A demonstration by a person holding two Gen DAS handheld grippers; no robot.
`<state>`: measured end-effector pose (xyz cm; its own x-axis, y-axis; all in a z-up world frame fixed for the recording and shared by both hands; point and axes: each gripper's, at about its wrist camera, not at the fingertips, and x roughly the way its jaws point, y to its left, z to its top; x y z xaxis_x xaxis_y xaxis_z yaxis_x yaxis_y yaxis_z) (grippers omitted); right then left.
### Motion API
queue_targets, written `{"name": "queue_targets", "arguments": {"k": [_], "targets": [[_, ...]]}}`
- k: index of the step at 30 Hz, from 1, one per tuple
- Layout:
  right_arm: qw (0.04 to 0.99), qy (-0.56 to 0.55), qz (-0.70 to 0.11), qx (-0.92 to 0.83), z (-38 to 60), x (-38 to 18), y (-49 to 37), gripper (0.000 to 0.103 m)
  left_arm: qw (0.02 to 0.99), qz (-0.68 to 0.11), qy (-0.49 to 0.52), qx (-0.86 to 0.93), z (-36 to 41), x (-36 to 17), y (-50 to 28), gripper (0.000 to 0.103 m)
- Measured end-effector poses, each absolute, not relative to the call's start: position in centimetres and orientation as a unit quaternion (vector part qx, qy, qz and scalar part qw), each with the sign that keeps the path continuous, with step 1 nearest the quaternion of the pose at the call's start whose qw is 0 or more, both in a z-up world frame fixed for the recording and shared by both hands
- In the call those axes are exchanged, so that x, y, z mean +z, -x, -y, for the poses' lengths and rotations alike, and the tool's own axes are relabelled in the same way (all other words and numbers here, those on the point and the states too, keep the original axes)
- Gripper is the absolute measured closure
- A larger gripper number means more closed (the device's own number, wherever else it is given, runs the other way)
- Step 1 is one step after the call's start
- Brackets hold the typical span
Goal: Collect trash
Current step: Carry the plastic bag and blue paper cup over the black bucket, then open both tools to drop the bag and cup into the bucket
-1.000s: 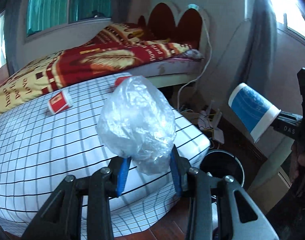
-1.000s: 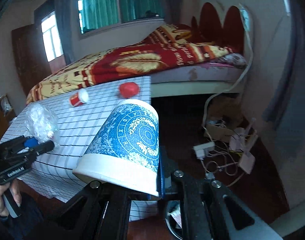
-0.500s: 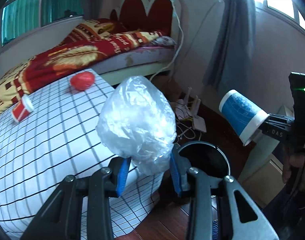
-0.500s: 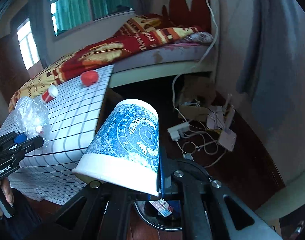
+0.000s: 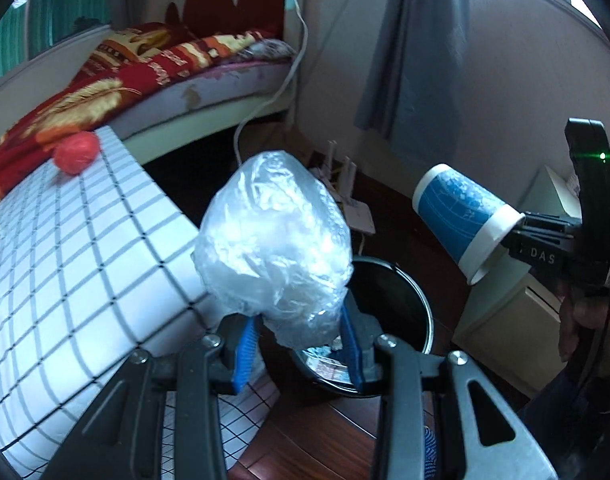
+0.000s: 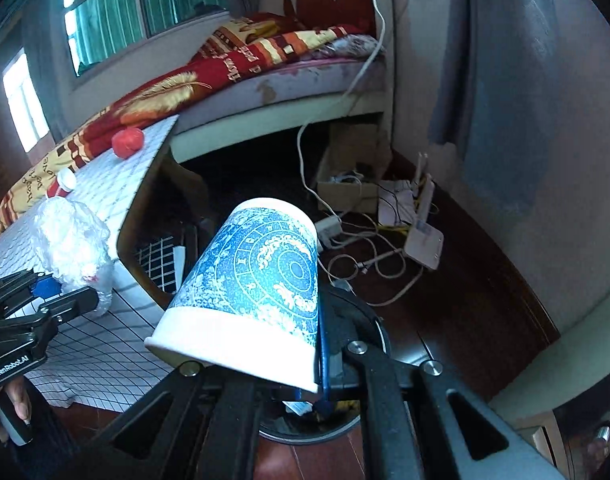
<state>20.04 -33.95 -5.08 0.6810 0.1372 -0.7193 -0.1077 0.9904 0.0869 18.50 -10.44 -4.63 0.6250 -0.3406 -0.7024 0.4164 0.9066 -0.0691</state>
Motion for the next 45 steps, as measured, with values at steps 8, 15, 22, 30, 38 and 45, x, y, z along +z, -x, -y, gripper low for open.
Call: {"name": "queue_targets", "arguments": {"k": [8,15,22,30,38,45], "targets": [[0.902,-0.010,-0.429,0.048,35.8,-8.2,-19.9,0.096,0.878,-0.410,-0.069,-0.236,13.6,-7.6,-19.1,0.064],[0.891,0.006,-0.451,0.044,36.3,-10.7,-20.0,0.096,0.861,-0.435,-0.080,-0.250,15.2,-10.2,-19.7,0.064],[0.876,0.013,-0.481,0.040,36.8,-13.7,-21.2,0.096,0.847,-0.457,-0.073,-0.261,16.4,-12.2,-21.1,0.064],[0.851,0.039,-0.521,0.055,35.5,-17.4,-22.9,0.096,0.823,-0.493,-0.093,-0.268,18.0,-15.4,-22.2,0.062],[0.821,0.092,-0.564,-0.004,36.0,-20.0,-24.7,0.025,0.840,-0.488,-0.117,-0.207,17.7,-17.0,-22.9,0.011],[0.832,0.099,-0.546,-0.006,36.1,-19.5,-24.3,0.000,0.850,-0.480,-0.115,-0.185,16.9,-17.4,-22.9,0.007]]}}
